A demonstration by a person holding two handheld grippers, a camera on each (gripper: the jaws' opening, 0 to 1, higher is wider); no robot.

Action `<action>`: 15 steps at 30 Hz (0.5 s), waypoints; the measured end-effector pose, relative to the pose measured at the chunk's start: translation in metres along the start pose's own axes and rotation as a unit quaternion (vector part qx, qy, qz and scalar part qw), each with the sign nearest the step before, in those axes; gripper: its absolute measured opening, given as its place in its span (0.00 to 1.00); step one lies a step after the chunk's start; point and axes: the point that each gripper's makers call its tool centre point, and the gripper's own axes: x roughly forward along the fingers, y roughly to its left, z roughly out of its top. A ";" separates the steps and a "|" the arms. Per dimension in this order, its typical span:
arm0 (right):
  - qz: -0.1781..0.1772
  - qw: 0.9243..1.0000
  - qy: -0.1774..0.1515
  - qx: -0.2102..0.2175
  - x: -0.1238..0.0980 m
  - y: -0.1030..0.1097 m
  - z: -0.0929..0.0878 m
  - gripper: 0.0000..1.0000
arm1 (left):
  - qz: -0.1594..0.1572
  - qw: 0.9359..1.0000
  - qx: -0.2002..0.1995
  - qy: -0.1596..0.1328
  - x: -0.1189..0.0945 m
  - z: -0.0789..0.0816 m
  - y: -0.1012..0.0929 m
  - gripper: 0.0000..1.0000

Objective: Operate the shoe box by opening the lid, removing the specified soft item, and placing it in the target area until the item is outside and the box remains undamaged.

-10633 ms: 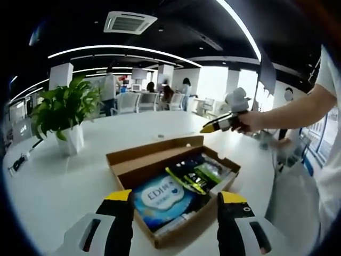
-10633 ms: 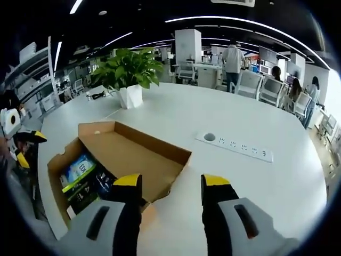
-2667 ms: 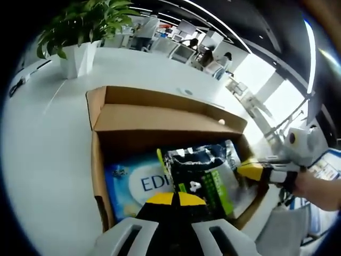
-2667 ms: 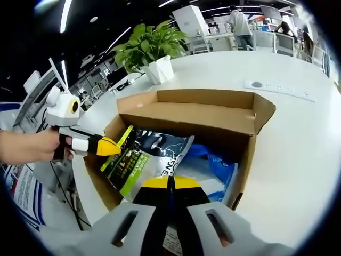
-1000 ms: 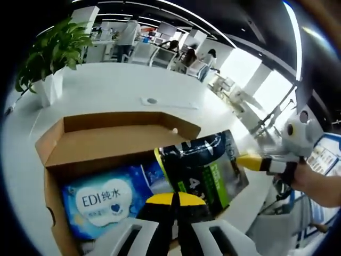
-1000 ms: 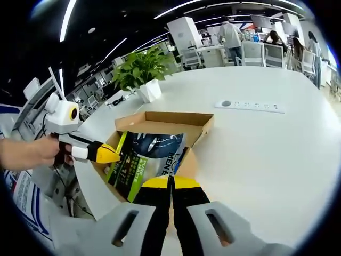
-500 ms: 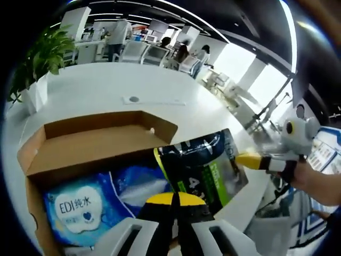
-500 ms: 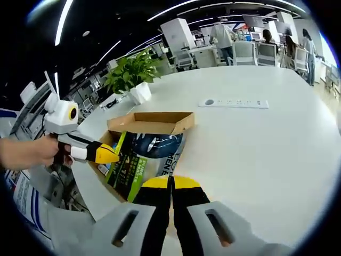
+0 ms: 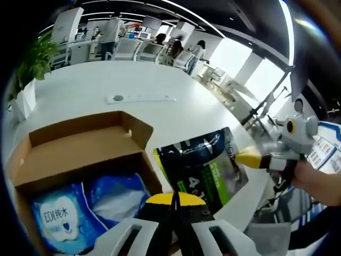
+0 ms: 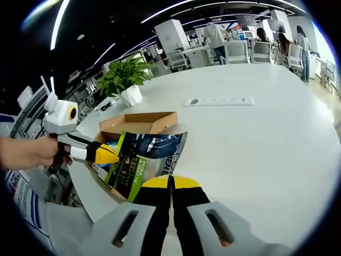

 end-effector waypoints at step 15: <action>-0.017 1.000 0.009 0.021 -0.013 -0.055 -0.014 0.00 | -0.013 1.000 0.002 0.022 0.049 0.004 -0.028 0.00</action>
